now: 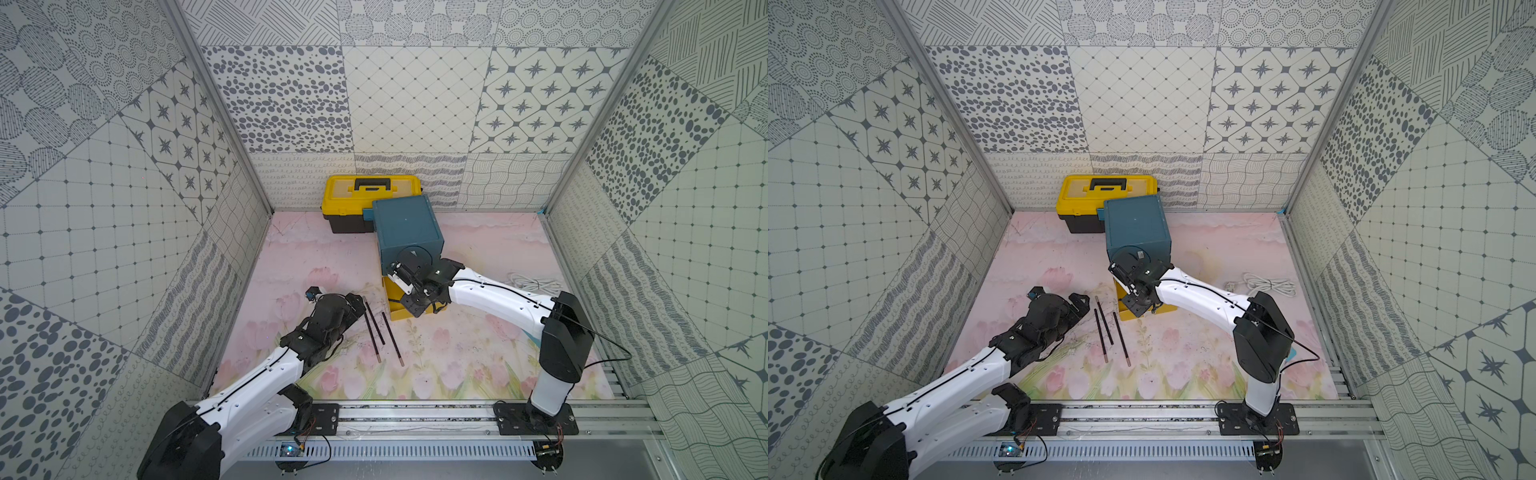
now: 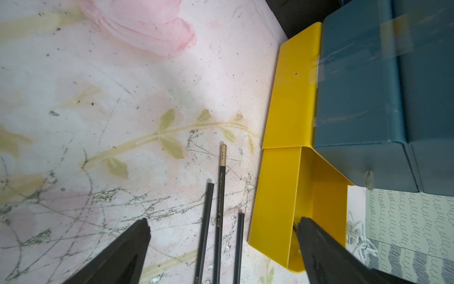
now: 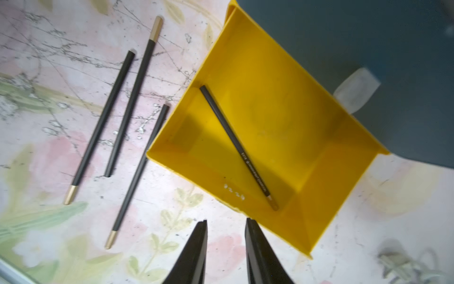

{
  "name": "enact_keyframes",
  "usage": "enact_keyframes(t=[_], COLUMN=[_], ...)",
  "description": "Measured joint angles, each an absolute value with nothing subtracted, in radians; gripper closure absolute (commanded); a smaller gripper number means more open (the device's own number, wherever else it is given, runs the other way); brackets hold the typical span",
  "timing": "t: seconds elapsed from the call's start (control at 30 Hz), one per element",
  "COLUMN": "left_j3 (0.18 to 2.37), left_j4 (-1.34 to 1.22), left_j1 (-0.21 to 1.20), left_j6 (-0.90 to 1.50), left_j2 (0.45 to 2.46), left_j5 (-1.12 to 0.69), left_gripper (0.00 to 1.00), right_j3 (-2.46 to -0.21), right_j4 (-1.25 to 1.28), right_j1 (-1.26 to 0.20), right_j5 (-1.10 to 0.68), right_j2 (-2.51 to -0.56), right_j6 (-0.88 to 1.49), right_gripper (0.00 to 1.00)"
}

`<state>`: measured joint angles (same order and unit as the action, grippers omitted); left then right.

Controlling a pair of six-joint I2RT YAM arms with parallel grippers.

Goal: Please place the pencils in the drawer according to their color
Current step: Place the pencil in the drawer, then pick up the pencil from the center of the board.

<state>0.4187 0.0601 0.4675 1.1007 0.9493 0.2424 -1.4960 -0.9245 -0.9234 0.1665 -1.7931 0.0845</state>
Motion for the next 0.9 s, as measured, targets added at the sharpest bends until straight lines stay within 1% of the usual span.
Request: enact_keyframes(t=[0.1, 0.2, 0.33, 0.47, 0.63, 0.9], left_j3=[0.413, 0.406, 0.393, 0.381, 0.373, 0.37], left_j4=[0.071, 0.083, 0.107, 0.12, 0.126, 0.144], left_j1=[0.467, 0.467, 0.467, 0.466, 0.464, 0.463], left_j6=[1.108, 1.119, 1.134, 1.148, 1.157, 1.169], left_j2=[0.941, 0.926, 0.897, 0.869, 0.85, 0.846], left_j5=[0.247, 0.258, 0.277, 0.292, 0.307, 0.324], left_gripper=[0.01, 0.01, 0.01, 0.01, 0.01, 0.01], right_j3=[-1.474, -1.446, -1.401, -1.369, -1.368, -1.404], right_j4=[-0.933, -0.934, -0.924, -0.893, -0.835, -0.803], right_j1=[-0.94, -0.965, -1.013, -1.06, -1.091, -1.093], right_j5=[0.135, 0.106, 0.068, 0.039, 0.004, -0.008], right_j2=[-1.792, -1.792, -1.792, -1.793, -1.82, -1.944], right_j6=[0.17, 0.241, 0.328, 0.398, 0.443, 0.464], right_gripper=[0.67, 0.69, 0.71, 0.71, 0.72, 0.72])
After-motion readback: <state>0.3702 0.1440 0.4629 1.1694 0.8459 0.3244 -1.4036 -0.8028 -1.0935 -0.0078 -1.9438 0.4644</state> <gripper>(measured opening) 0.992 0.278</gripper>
